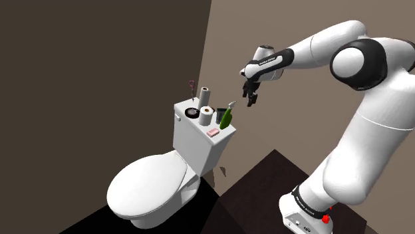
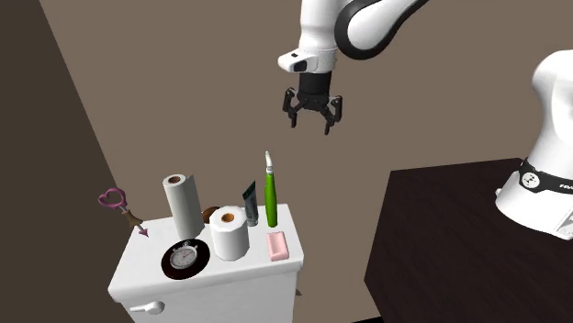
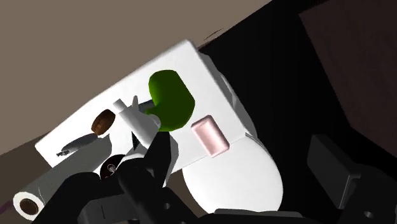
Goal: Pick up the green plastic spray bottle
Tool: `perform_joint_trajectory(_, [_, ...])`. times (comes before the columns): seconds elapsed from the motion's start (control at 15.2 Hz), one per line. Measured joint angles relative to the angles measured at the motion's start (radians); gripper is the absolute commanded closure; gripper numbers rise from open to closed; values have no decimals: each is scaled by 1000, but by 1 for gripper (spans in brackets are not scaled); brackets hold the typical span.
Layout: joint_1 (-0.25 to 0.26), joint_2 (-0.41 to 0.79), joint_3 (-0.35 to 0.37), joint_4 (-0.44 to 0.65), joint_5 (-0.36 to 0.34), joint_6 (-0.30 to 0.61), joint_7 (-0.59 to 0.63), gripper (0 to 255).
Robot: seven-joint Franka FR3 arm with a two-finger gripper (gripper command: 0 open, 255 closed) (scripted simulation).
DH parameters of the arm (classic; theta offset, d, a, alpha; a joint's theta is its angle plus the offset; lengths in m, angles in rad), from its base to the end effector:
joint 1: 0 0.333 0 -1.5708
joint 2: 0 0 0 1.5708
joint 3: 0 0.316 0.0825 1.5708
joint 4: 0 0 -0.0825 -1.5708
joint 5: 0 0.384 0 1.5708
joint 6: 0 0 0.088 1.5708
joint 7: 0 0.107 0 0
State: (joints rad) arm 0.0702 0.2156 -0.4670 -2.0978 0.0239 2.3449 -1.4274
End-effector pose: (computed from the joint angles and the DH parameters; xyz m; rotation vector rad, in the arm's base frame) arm 0.5356 -0.2181 0.3339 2.6568 1.4971 -0.0434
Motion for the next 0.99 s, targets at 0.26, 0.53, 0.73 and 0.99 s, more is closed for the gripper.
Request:
perform_joint_trajectory(0.26, [-55, 166, 54, 144, 82, 19, -178, 0])
perform_joint_trajectory(0.53, [-109, 323, 118, 307, 126, 18, -314, 0])
perform_joint_trajectory(0.73, [-132, 397, 149, 387, 137, 15, -374, 0])
perform_joint_trajectory(0.99, [-143, 441, 162, 401, 148, 46, -389, 0])
